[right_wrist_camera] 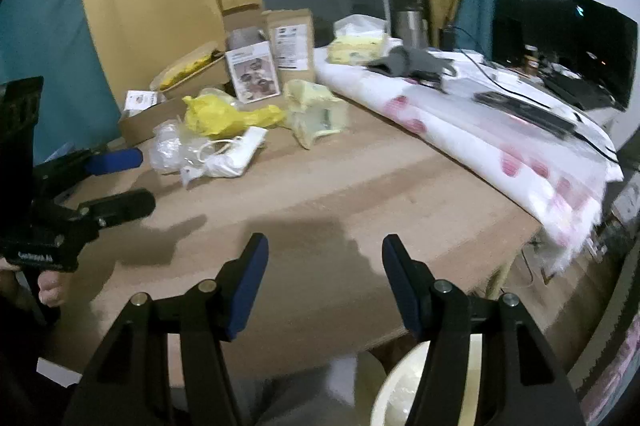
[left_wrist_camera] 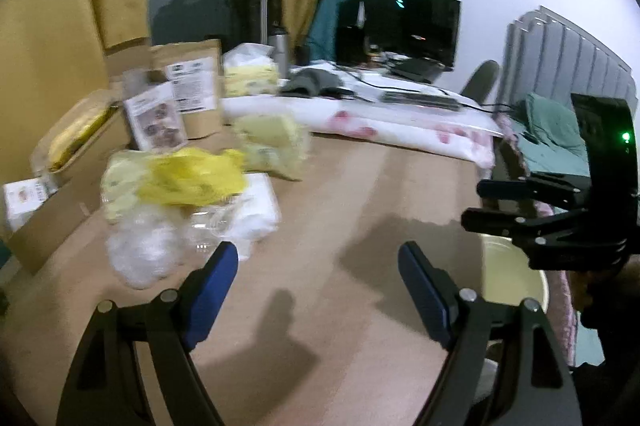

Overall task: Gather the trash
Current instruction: 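Move both tools back over the table toward the yellow bag, then grasp the yellow plastic bag with the right gripper while left grasps clear plastic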

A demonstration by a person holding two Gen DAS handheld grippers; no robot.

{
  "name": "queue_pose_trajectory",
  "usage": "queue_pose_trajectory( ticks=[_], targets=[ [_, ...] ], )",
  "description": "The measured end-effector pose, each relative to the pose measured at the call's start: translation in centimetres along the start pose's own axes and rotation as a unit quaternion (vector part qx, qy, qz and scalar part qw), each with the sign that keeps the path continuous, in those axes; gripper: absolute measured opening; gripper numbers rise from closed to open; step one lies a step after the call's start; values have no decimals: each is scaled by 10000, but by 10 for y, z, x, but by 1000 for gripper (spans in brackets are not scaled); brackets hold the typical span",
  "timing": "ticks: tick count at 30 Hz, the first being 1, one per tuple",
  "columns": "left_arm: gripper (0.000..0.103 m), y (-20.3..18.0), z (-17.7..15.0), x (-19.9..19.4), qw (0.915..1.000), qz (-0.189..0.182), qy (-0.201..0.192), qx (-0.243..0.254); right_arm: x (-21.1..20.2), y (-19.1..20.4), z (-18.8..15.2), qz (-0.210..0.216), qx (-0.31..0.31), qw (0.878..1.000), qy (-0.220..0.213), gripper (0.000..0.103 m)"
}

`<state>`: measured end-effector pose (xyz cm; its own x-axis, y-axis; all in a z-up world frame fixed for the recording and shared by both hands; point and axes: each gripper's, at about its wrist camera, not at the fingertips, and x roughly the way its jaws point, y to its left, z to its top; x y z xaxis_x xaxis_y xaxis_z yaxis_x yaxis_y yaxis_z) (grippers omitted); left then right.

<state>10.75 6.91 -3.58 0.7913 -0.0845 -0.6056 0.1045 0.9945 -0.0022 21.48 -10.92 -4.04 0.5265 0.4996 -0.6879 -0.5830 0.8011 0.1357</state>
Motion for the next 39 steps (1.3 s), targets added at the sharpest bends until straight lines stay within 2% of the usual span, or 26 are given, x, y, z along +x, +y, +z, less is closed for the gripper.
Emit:
queue_pose_trajectory(
  ticks=[9, 13, 22, 23, 25, 29, 31, 33, 39],
  targets=[
    [83, 67, 1, -6, 9982, 486, -65, -356, 38, 39, 34, 279, -413, 9987, 56, 57],
    [83, 88, 2, -2, 9974, 500, -76, -511, 56, 53, 49, 413, -549, 9976, 77, 57],
    [83, 123, 12, 27, 9970, 594, -85, -485, 100, 76, 81, 669, -813, 9944, 114, 57],
    [83, 127, 13, 31, 9969, 599, -74, -505, 105, 78, 85, 721, -839, 9938, 97, 59],
    [83, 134, 13, 39, 9966, 590, 10, -567, 113, 83, 92, 801, -880, 9929, 52, 69],
    [82, 146, 10, 54, 9963, 526, 179, -660, 131, 91, 105, 962, -946, 9909, -6, 70],
    [75, 150, 7, 58, 9963, 530, 216, -648, 141, 94, 112, 1008, -966, 9902, -8, 70],
    [56, 153, 5, 62, 9960, 474, 315, -683, 152, 97, 117, 1069, -971, 9895, 7, 70],
    [30, 163, -1, 60, 9955, 427, 294, -794, 178, 105, 124, 1260, -934, 9876, 102, 70]
  ],
)
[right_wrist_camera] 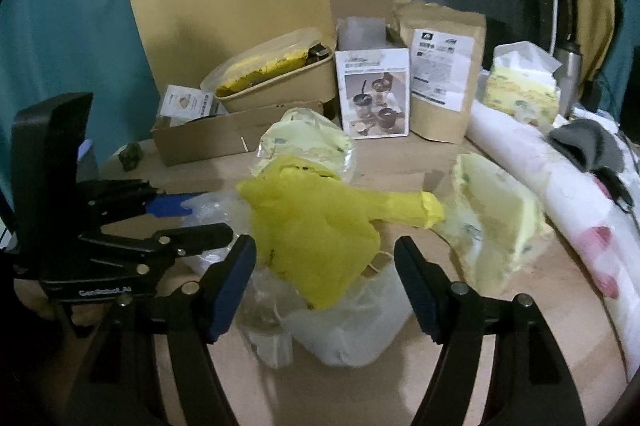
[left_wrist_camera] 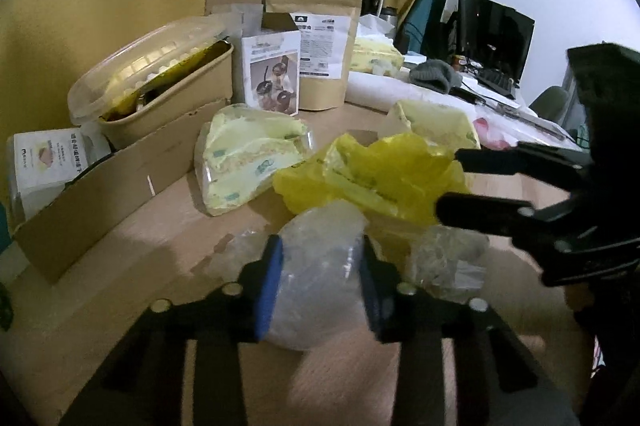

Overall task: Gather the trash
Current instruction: 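Grasp the yellow plastic bag with the right gripper while left grasps clear plastic, then lift the yellow bag and clear plastic off the table with both grippers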

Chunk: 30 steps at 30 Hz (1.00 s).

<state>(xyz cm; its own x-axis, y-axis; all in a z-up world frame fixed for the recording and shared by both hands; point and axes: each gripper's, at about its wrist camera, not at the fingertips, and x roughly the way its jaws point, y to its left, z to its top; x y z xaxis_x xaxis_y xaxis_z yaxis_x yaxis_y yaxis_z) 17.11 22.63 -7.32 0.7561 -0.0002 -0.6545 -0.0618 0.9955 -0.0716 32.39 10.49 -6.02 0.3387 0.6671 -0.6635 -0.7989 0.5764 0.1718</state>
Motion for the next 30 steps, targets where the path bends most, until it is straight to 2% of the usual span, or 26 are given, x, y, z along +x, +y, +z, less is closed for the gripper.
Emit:
queue_pose_trajectory(
  ticks=[3, 6, 8, 9, 10, 13, 16, 30],
  targets=[
    [22, 3, -1, -4, 10000, 33, -52, -20, 10, 4, 3, 21, -61, 10000, 12, 70],
    [19, 6, -1, -10, 9999, 99, -101, -30, 16, 7, 4, 42, -71, 10000, 29, 68],
    [18, 7, -1, -13, 9998, 155, -150, -38, 19, 9, 4, 37, -104, 9999, 59, 48],
    [18, 8, -1, -16, 9997, 180, -174, -48, 19, 10, 3, 11, -116, 9999, 64, 32],
    [18, 9, 0, -17, 9996, 187, -188, -57, 20, 9, 3, -1, -119, 9999, 70, 25],
    [17, 10, 0, -25, 9994, 234, -258, -59, 14, 10, 3, 5, -110, 9999, -22, 16],
    [17, 8, 1, -34, 9990, 283, -339, -36, 2, 12, 4, -21, -138, 9998, -162, 13],
    [17, -16, -6, -83, 9968, 395, -686, 66, -72, 29, 1, -179, -290, 9971, -679, 13]
  ],
)
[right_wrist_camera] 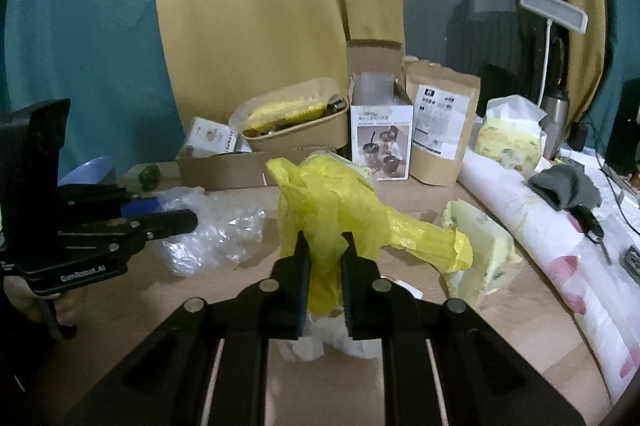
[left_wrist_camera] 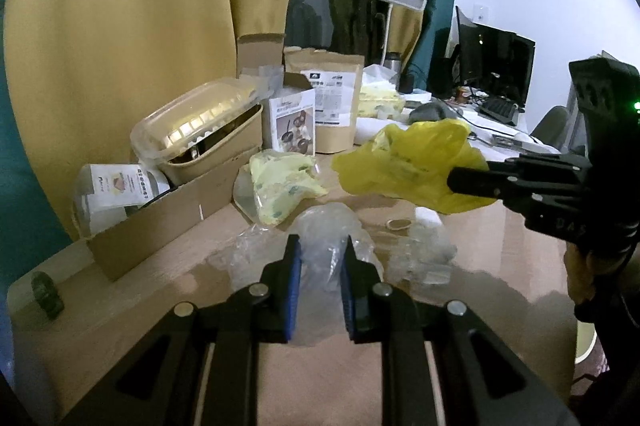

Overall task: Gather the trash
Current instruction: 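Lift the yellow bag and clear plastic off the table with both grippers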

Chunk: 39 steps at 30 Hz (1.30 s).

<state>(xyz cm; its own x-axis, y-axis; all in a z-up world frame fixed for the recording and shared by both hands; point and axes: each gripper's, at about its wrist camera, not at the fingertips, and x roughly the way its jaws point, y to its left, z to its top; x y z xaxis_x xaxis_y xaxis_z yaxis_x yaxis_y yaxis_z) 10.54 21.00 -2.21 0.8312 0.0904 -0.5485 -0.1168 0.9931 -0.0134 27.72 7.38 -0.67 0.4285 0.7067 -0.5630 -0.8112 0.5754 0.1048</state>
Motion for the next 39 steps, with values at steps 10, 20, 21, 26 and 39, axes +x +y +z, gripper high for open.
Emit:
queue_pose_trajectory(
  ticks=[10, 20, 21, 26, 39],
  targets=[
    [17, -34, -3, -35, 9996, -128, -184, 170, -61, 4, -15, -144, -8, 9996, -239, 13],
    [17, -79, -3, -53, 9983, -304, -306, 399, -120, -7, -43, -398, 128, 9984, -384, 13],
    [17, -85, -3, -54, 9980, -333, -310, 432, -126, -9, -46, -430, 153, 9982, -387, 13],
    [17, -110, -4, -57, 9969, -476, -321, 536, -155, -20, -65, -602, 295, 9969, -420, 13],
    [17, -179, -10, -59, 9922, -825, -267, 893, -234, -56, -120, -1131, 681, 9898, -532, 13]
  ],
)
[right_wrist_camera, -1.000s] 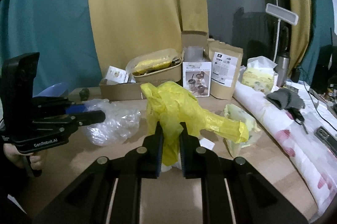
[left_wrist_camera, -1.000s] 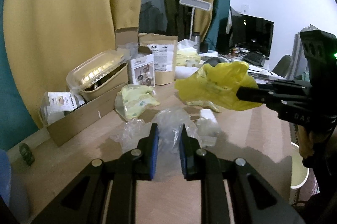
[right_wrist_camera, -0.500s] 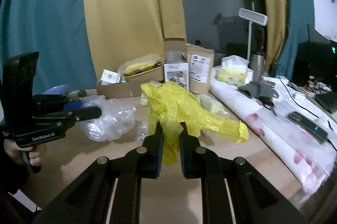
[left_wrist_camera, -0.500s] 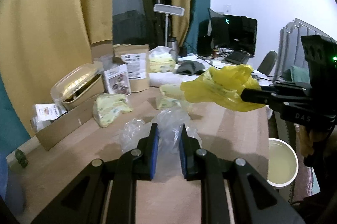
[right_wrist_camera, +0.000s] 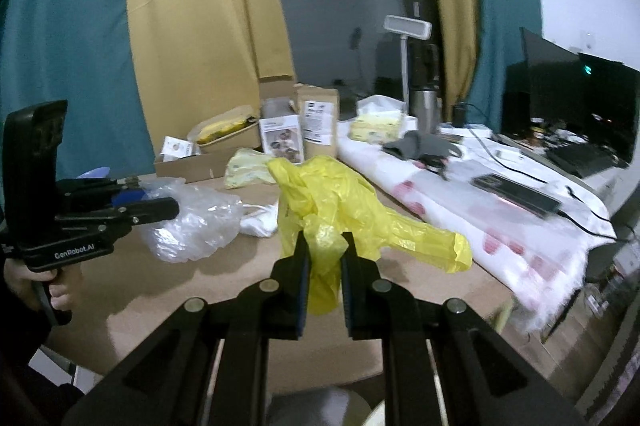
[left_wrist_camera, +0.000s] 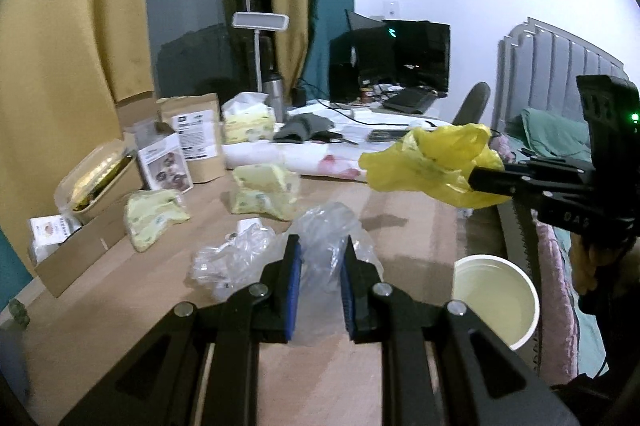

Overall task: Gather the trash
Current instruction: 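Lift the yellow bag and clear plastic off the table with both grippers, then carry both items over the bucket and open both grippers to drop them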

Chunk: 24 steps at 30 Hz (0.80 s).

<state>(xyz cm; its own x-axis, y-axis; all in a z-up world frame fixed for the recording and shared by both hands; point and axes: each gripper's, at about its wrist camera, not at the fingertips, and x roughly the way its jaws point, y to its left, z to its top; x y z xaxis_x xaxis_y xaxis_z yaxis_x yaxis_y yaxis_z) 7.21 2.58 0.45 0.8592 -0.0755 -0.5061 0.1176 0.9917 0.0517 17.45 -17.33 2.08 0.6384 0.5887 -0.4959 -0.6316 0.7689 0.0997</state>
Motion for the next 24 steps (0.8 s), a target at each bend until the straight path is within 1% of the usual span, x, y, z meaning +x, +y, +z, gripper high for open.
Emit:
queue_pose_trajectory(
  ticks=[6, 11, 17, 24],
  targets=[
    [17, -38, 1, 9, 9996, -188, 89, 178, -34, -36, -33, -275, 279, 9992, 79, 13],
    [17, -69, 1, 18, 9986, -382, 170, 338, -54, -59, -60, -421, 529, 9976, 153, 13],
    [17, -105, 3, 33, 9963, -594, 295, 550, -67, -87, -92, -558, 797, 9946, 356, 13],
    [17, -139, 3, 52, 9927, -811, 478, 757, -67, -110, -118, -572, 1031, 9916, 539, 13]
  ],
)
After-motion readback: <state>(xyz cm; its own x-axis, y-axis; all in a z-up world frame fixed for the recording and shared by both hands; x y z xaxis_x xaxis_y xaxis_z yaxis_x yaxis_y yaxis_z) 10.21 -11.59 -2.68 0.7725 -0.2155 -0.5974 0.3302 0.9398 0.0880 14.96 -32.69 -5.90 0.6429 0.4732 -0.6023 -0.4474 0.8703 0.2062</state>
